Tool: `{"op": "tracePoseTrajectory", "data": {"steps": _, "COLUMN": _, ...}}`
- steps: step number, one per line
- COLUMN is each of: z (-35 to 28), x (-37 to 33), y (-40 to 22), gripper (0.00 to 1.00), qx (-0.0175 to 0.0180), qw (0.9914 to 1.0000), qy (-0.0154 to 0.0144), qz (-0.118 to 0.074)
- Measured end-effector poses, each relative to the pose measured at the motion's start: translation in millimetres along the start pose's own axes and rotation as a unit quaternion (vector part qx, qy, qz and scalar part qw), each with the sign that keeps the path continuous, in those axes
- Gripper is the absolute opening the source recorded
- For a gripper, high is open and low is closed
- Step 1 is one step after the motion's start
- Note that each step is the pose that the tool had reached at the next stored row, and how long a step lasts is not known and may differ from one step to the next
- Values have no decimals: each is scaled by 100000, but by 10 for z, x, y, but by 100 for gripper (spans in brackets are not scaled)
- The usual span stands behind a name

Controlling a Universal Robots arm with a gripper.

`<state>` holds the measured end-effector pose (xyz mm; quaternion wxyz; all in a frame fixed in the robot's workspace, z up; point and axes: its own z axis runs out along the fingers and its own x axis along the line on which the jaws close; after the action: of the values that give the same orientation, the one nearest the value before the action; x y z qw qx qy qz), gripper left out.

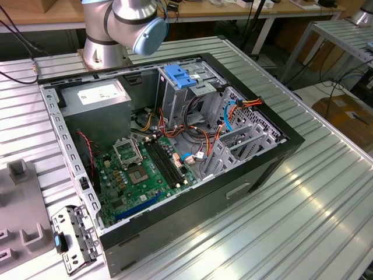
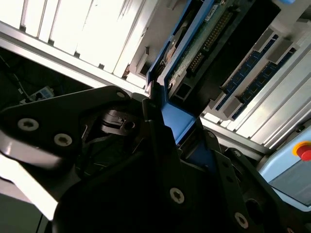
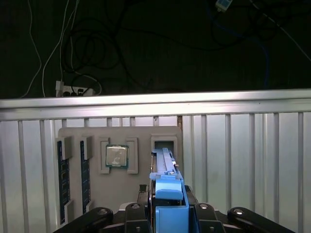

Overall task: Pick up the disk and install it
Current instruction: 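Pick up the disk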

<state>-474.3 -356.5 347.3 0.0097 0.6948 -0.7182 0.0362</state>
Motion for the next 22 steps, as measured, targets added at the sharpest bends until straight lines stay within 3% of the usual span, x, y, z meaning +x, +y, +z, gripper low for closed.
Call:
{"op": "tracePoseTrajectory", "data": {"steps": 11, "z": -57, "x": 3, "y": -13, "gripper": 37, "qx": 49, "qw": 100000, "qy": 265, "qz": 1}}
{"op": "tracePoseTrajectory", "data": {"steps": 16, "z": -66, "x": 3, "y": -47, "gripper": 37, "qx": 40, "qw": 100000, "qy": 272, "qz": -9}}
{"op": "tracePoseTrajectory", "data": {"steps": 22, "z": -169, "x": 8, "y": -81, "gripper": 37, "qx": 83, "qw": 100000, "qy": 269, "qz": -10}}
